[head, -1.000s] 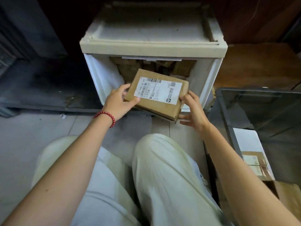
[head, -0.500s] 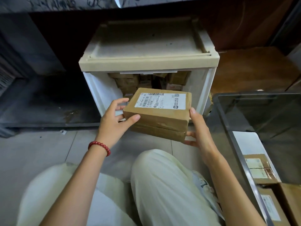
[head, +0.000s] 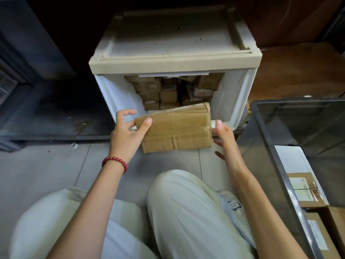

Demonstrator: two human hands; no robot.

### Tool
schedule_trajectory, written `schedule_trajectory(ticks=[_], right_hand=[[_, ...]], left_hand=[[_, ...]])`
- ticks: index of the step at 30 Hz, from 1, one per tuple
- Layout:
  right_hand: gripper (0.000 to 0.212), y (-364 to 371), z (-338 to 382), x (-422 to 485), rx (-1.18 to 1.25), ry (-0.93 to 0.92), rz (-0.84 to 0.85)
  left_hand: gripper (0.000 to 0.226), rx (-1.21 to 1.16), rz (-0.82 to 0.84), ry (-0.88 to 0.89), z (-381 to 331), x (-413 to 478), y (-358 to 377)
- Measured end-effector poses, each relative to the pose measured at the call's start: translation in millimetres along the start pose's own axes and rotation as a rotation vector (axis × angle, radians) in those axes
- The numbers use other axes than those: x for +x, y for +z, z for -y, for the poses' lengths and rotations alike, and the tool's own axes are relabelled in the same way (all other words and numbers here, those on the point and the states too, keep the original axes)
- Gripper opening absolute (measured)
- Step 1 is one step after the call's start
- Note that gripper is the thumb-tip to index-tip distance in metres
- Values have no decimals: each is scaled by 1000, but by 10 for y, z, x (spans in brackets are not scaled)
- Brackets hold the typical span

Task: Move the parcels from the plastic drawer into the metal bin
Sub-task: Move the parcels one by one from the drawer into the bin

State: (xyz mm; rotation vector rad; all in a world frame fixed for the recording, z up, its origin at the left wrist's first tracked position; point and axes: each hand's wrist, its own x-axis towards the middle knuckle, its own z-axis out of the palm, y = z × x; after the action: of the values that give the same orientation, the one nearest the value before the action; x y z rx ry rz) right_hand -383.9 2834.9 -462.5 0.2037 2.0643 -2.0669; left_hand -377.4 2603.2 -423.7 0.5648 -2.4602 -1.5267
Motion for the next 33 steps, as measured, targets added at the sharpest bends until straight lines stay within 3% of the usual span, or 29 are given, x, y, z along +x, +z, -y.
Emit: schedule_trajectory(ticks=[7,12,18,23,27,33], right_hand=[[76,-47,-45,27,-63,-52,105],[73,-59,-162,58,-67,-87,39],[78,-100,-189,104,-79,-16,-207],[54,-138,-182,78,-44,44,-335],[55,-110,-154,88,-20,55,-310],[65,-127,-132,59,95,29,-161]], left_hand=[[33,111,-28,-63,71,25,24],[30,141,105,-56,63,-1,51],[68,43,232,23,-7,-47,53],[93,-19,365,85,3,-22,64],[83,-87,395,124,-30,-27,120],[62,-117,277,56,-44,-5,177]])
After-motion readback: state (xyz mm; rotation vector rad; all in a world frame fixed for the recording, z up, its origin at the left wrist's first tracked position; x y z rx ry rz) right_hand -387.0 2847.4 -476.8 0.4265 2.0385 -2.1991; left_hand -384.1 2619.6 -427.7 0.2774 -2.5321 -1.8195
